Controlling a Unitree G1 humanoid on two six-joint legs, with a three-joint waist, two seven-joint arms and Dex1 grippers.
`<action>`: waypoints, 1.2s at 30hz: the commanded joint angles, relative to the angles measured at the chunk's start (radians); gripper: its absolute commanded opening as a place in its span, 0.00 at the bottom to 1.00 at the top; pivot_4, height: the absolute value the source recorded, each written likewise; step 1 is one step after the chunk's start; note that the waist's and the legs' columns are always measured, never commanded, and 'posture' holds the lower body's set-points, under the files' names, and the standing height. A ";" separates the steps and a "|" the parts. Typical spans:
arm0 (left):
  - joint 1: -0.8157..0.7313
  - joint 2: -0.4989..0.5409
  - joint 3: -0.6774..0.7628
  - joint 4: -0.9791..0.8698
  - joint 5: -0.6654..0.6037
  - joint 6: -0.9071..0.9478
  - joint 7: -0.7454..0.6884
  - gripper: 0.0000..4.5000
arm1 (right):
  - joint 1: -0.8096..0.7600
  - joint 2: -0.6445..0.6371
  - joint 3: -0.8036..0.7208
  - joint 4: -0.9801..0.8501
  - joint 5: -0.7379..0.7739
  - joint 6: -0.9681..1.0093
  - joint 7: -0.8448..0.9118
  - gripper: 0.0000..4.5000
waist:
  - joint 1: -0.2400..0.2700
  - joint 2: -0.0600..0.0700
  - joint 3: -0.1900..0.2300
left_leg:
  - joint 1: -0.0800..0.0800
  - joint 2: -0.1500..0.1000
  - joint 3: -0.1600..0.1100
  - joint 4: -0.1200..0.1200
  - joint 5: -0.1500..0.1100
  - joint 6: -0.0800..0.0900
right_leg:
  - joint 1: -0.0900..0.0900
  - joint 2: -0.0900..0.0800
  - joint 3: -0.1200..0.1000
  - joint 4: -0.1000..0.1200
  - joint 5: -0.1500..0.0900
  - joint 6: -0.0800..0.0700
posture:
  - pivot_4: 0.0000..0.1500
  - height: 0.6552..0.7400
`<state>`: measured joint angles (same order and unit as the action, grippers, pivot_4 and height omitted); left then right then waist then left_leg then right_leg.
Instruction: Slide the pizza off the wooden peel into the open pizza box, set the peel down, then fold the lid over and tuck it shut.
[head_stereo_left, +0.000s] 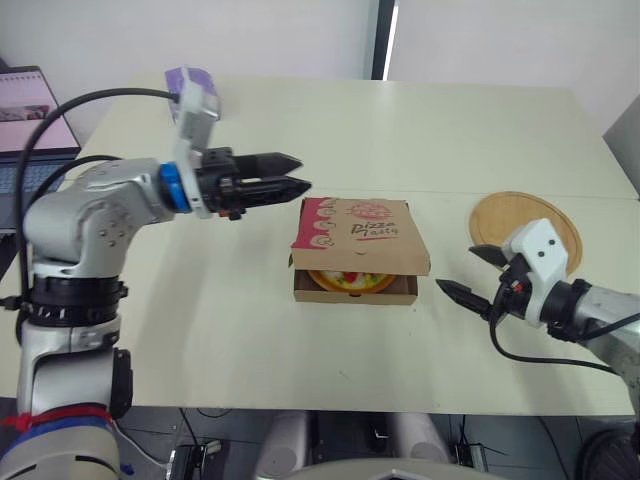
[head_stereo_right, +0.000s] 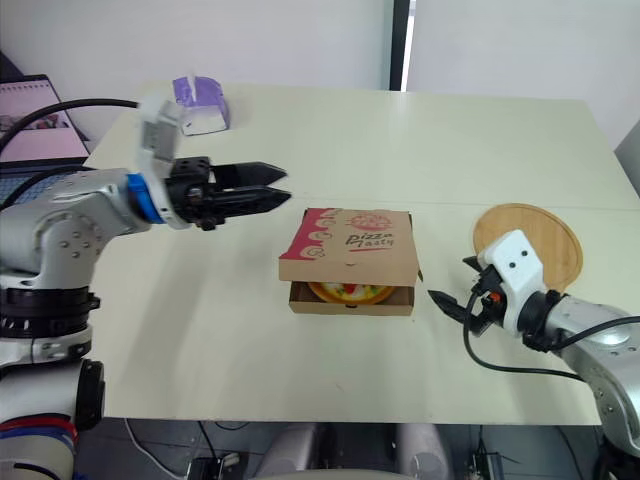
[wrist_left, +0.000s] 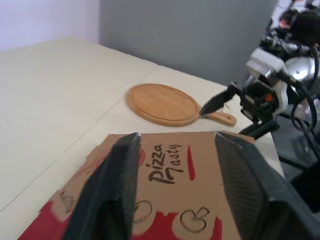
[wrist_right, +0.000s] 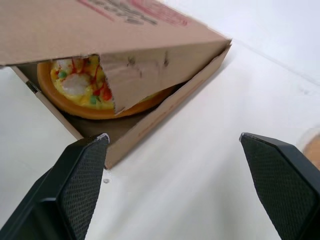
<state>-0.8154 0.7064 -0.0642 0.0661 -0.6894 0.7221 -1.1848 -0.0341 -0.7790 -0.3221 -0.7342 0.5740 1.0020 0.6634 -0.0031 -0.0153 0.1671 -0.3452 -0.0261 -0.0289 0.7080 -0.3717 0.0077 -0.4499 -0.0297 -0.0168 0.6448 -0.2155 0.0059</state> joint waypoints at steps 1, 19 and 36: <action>-0.068 -0.037 -0.120 0.090 0.144 -0.158 -0.121 0.27 | -0.051 -0.036 -0.082 0.007 0.067 -0.051 0.063 1.00 | -0.002 0.000 0.000 | 0.000 0.000 0.000 0.000 0.000 0.000 | 0.000 0.000 0.000 0.000 0.000 0.000 | 1.00 0.82; -0.128 -0.145 -0.223 0.344 0.402 -0.398 -0.295 0.01 | -0.266 -0.047 0.165 -0.018 0.220 -0.075 0.040 1.00 | 0.003 0.000 0.000 | -0.002 0.001 0.001 0.004 -0.002 0.004 | -0.001 0.000 0.001 0.001 0.000 0.000 | 1.00 0.82; -0.123 -0.169 -0.201 0.323 0.403 -0.399 -0.288 0.01 | -0.326 -0.051 0.288 0.036 0.163 -0.158 0.125 1.00 | 0.003 0.000 0.000 | -0.002 0.001 0.001 0.006 -0.002 0.004 | -0.001 0.000 0.000 0.002 0.000 0.000 | 1.00 0.82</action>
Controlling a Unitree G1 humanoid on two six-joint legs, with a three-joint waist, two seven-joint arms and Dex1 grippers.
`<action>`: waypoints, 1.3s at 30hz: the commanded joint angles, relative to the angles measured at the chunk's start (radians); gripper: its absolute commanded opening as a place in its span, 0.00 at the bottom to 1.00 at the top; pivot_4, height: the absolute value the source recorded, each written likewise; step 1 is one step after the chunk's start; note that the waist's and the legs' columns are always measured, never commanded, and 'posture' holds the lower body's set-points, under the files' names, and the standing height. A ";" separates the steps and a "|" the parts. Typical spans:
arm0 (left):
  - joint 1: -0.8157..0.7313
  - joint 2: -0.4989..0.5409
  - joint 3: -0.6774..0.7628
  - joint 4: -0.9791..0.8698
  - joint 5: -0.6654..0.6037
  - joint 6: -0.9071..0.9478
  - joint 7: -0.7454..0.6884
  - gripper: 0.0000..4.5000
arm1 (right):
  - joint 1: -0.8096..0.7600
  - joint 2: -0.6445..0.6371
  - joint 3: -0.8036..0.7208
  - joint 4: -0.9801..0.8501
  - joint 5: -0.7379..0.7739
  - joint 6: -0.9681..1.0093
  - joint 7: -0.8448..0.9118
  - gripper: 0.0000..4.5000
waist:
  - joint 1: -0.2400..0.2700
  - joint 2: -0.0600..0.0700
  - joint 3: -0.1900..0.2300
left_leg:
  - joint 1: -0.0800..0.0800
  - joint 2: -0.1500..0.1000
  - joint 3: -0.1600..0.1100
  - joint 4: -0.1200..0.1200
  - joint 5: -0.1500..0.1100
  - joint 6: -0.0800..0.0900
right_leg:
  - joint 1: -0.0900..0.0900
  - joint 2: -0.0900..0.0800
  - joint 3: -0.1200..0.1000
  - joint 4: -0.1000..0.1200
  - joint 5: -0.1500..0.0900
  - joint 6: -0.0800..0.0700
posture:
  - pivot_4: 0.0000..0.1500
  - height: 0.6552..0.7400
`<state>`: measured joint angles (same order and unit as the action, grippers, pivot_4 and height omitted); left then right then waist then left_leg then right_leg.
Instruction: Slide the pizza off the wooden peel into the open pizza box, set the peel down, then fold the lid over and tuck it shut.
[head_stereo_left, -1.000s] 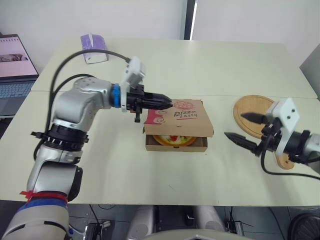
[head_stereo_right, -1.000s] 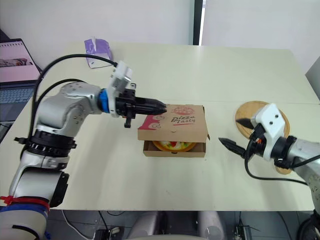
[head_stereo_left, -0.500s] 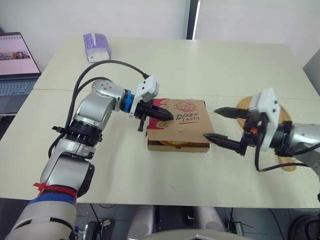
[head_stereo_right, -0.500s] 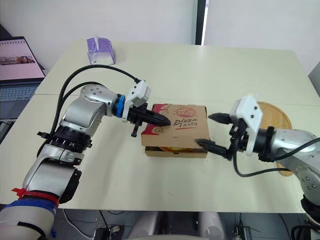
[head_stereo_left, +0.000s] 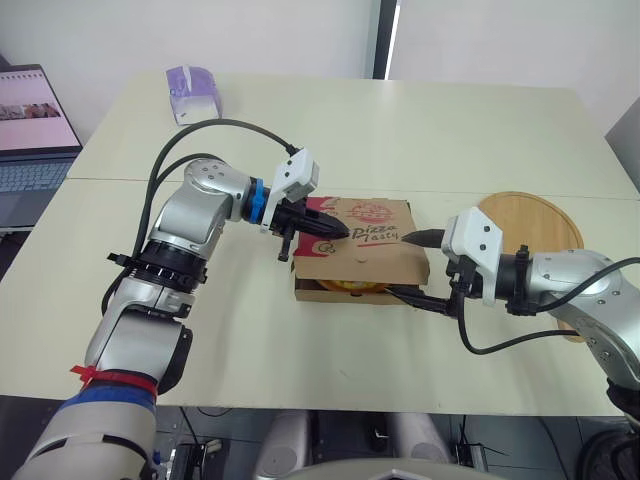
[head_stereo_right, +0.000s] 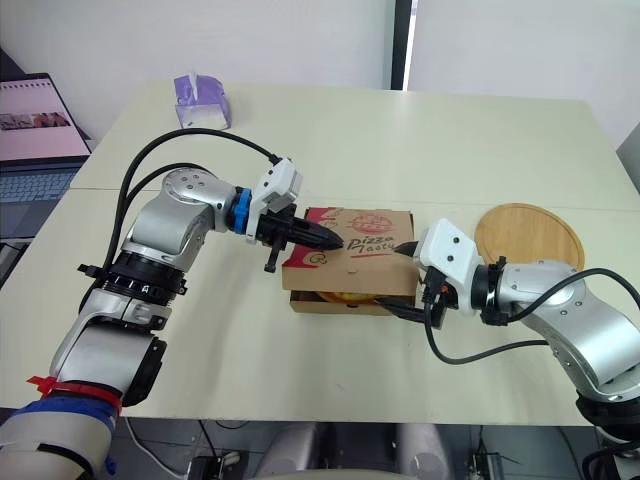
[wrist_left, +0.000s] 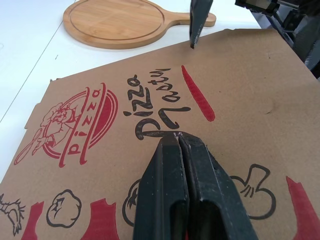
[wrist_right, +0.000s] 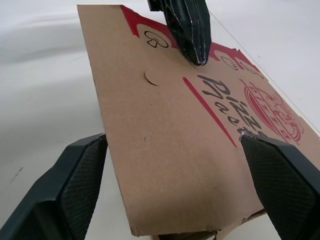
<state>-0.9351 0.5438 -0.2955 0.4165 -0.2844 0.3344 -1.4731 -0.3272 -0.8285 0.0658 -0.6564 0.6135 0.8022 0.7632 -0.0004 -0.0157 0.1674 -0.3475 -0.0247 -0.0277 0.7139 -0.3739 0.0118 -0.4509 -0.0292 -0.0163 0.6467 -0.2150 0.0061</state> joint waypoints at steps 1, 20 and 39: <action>-0.002 -0.007 0.031 -0.027 -0.001 -0.012 0.000 0.01 | -0.043 -0.002 -0.119 -0.038 0.153 0.055 0.023 1.00 | 0.000 0.000 0.000 | 0.000 0.000 0.000 0.000 0.000 0.000 | 0.000 0.000 0.000 0.000 0.000 0.000 | 1.00 0.82; 0.017 -0.013 0.038 -0.064 -0.005 0.003 0.005 0.01 | -0.081 -0.008 0.043 0.053 -0.106 -0.084 0.044 1.00 | 0.000 0.000 0.000 | 0.000 0.000 0.001 0.001 0.000 0.000 | 0.000 0.000 0.000 0.001 0.000 0.000 | 1.00 0.82; 0.018 -0.014 0.038 -0.075 -0.008 0.011 0.007 0.01 | -0.092 -0.032 0.067 0.089 -0.179 -0.131 0.050 1.00 | 0.000 0.000 0.000 | 0.000 0.000 0.001 0.001 0.000 0.000 | 0.000 0.000 0.000 0.002 0.000 0.000 | 1.00 0.82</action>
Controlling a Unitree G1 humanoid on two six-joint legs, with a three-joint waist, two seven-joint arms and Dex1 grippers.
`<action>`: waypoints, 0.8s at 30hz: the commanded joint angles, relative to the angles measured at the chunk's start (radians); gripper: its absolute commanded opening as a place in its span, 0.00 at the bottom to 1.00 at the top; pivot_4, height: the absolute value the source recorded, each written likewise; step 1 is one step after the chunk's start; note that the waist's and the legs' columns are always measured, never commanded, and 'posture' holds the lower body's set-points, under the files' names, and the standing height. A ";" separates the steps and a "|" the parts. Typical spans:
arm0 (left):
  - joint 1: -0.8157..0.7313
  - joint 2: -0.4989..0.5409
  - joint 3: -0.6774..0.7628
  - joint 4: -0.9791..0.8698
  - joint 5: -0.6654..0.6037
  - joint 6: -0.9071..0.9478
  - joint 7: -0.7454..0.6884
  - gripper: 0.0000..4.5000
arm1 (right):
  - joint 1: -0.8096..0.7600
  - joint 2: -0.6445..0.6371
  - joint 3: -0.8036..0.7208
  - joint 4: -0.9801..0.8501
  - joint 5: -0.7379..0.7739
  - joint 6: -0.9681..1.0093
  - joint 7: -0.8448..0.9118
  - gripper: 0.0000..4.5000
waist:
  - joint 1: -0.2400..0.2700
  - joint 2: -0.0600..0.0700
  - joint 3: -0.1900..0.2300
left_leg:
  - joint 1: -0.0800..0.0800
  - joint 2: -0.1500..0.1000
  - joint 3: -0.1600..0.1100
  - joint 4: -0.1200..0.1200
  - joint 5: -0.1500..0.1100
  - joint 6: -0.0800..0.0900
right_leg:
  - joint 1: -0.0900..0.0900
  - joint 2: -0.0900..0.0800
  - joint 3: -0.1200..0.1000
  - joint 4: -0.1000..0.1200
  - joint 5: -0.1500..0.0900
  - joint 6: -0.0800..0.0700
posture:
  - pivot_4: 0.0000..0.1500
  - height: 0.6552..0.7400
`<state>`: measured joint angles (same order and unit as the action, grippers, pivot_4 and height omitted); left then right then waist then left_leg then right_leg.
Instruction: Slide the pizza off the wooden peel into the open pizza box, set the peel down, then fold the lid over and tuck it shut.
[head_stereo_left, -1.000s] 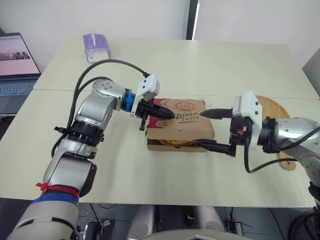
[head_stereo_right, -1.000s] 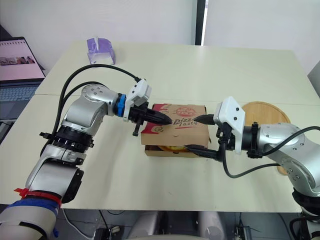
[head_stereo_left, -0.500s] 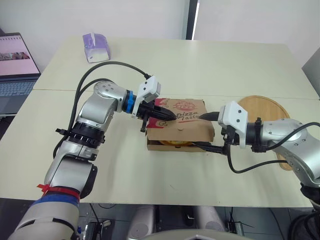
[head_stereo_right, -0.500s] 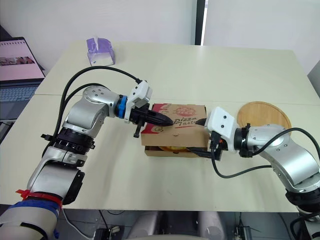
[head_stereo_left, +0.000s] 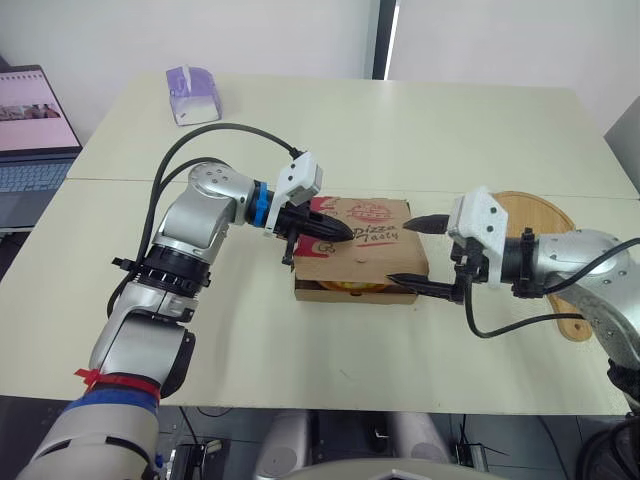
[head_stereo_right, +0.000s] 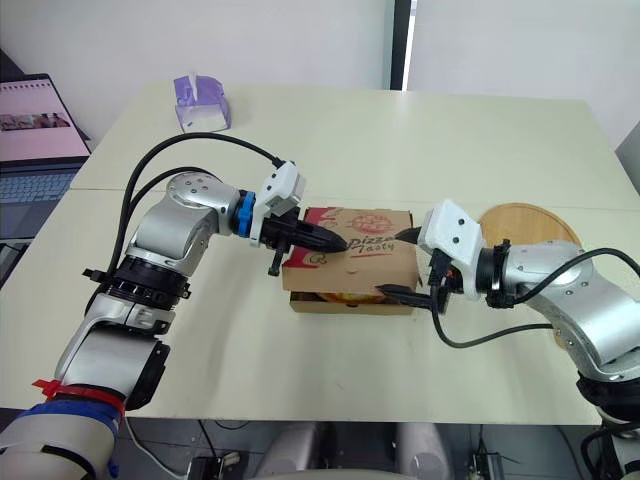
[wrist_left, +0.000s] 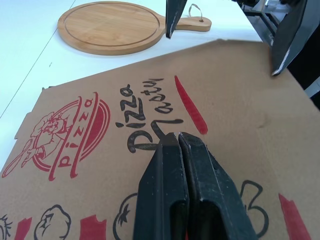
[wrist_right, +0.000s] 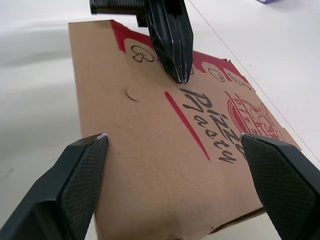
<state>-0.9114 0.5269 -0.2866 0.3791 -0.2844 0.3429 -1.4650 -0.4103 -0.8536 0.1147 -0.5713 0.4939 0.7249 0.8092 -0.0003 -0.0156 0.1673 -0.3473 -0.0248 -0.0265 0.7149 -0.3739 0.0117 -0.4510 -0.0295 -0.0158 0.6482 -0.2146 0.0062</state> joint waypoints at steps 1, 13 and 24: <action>-0.005 0.003 0.030 -0.038 -0.008 0.003 -0.002 0.01 | -0.011 -0.004 0.029 0.012 -0.082 -0.067 -0.001 1.00 | 0.000 0.000 0.000 | 0.000 0.000 0.000 0.000 0.000 0.000 | 0.000 0.000 0.000 0.000 0.000 0.000 | 1.00 0.82; -0.011 0.007 0.027 -0.037 -0.004 0.002 -0.010 0.01 | 0.001 -0.004 0.051 -0.012 -0.089 -0.067 0.077 1.00 | 0.000 0.000 0.000 | 0.000 0.000 0.000 0.000 0.000 0.000 | 0.000 0.000 0.000 0.000 0.000 0.000 | 1.00 0.82; 0.012 0.021 0.014 -0.062 0.001 0.013 -0.038 0.01 | -0.011 0.017 0.132 0.040 -0.291 -0.183 0.042 1.00 | -0.001 0.000 0.000 | 0.000 0.000 0.000 0.001 0.000 0.000 | 0.000 0.000 0.000 0.001 0.000 0.000 | 1.00 0.82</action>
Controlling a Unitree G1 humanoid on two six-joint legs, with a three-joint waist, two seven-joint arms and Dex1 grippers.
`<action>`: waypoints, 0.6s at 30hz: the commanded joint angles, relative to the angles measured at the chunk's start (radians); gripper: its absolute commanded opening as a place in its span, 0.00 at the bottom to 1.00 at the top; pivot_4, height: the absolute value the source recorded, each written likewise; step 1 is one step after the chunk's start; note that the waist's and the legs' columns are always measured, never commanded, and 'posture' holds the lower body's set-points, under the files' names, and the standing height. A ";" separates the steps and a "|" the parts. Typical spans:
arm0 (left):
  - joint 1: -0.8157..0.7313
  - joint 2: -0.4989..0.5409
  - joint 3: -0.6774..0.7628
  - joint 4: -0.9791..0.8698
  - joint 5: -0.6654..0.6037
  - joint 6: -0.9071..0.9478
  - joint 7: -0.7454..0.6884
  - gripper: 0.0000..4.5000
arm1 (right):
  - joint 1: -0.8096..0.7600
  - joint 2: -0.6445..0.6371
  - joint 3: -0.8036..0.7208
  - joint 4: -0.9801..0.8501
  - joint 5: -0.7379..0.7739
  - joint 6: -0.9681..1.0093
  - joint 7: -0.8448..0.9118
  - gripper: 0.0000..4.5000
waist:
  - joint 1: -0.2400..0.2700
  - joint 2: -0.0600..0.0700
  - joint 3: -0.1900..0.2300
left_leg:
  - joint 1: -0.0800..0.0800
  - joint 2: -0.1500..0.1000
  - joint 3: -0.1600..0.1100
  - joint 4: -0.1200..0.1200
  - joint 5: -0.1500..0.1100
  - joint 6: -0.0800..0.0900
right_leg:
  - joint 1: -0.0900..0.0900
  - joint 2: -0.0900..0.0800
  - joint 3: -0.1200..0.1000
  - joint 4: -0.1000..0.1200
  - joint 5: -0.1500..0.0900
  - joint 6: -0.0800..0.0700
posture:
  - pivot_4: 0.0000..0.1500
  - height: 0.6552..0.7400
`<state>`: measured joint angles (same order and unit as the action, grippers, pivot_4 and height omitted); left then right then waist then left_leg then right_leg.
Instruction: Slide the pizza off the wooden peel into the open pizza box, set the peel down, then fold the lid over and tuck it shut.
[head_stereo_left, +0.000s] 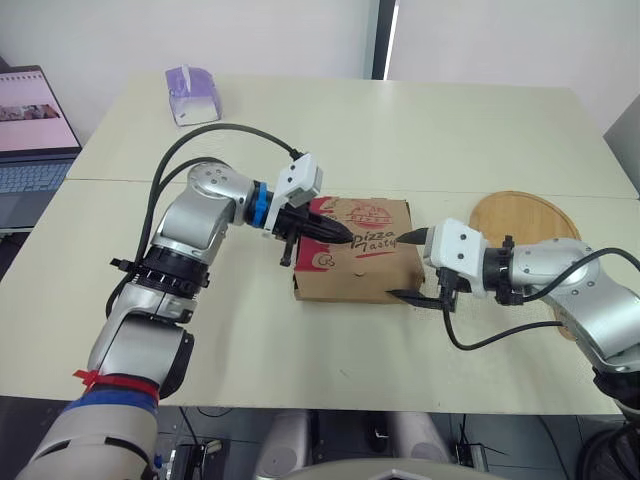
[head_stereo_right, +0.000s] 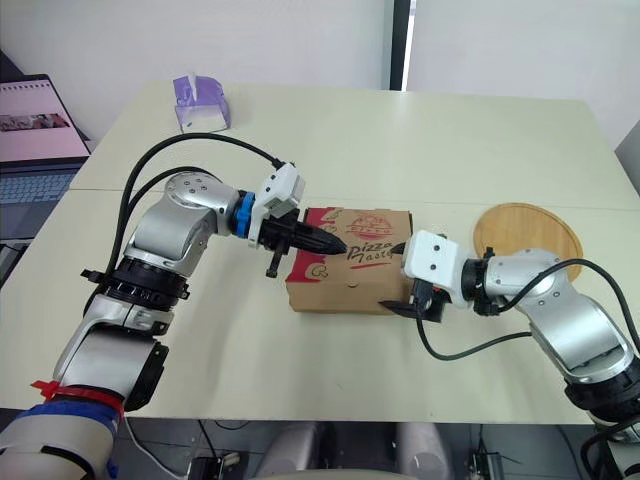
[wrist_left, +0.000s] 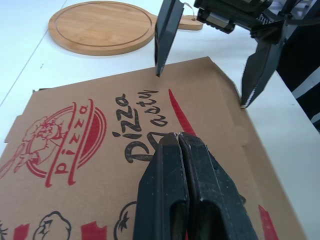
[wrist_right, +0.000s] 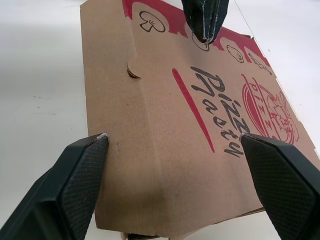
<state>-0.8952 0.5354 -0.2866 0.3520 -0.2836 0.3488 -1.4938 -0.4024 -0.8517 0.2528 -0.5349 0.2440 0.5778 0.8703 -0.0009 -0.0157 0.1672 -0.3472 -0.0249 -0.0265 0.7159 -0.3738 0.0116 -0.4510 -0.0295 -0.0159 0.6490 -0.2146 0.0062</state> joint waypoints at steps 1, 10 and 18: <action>-0.003 0.014 0.013 -0.037 0.000 0.008 -0.012 0.01 | -0.031 0.028 -0.011 0.005 -0.043 -0.033 -0.026 1.00 | 0.000 0.000 0.000 | 0.000 0.000 0.000 0.000 0.000 0.000 | 0.000 0.000 0.000 0.000 0.000 0.000 | 1.00 0.82; 0.026 0.030 -0.005 -0.067 0.011 0.010 -0.042 0.01 | -0.053 0.085 -0.021 0.012 -0.070 -0.010 -0.058 1.00 | -0.001 0.000 0.000 | 0.000 0.000 0.000 0.001 0.000 0.000 | 0.000 0.000 0.000 0.001 0.000 0.000 | 1.00 0.82; 0.051 0.040 -0.012 -0.069 0.037 -0.008 -0.056 0.01 | -0.012 0.124 -0.017 -0.012 -0.115 0.008 -0.112 1.00 | -0.001 0.000 0.000 | 0.000 0.000 0.001 0.001 0.000 0.000 | 0.000 0.000 0.001 0.001 0.000 0.000 | 1.00 0.82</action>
<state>-0.8467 0.5642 -0.2901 0.3119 -0.2560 0.3597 -1.5385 -0.4083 -0.7344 0.2594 -0.5089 0.1484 0.5842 0.7946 -0.0016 -0.0155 0.1671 -0.3469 -0.0250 -0.0260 0.7166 -0.3737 0.0115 -0.4512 -0.0295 -0.0153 0.6503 -0.2145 0.0061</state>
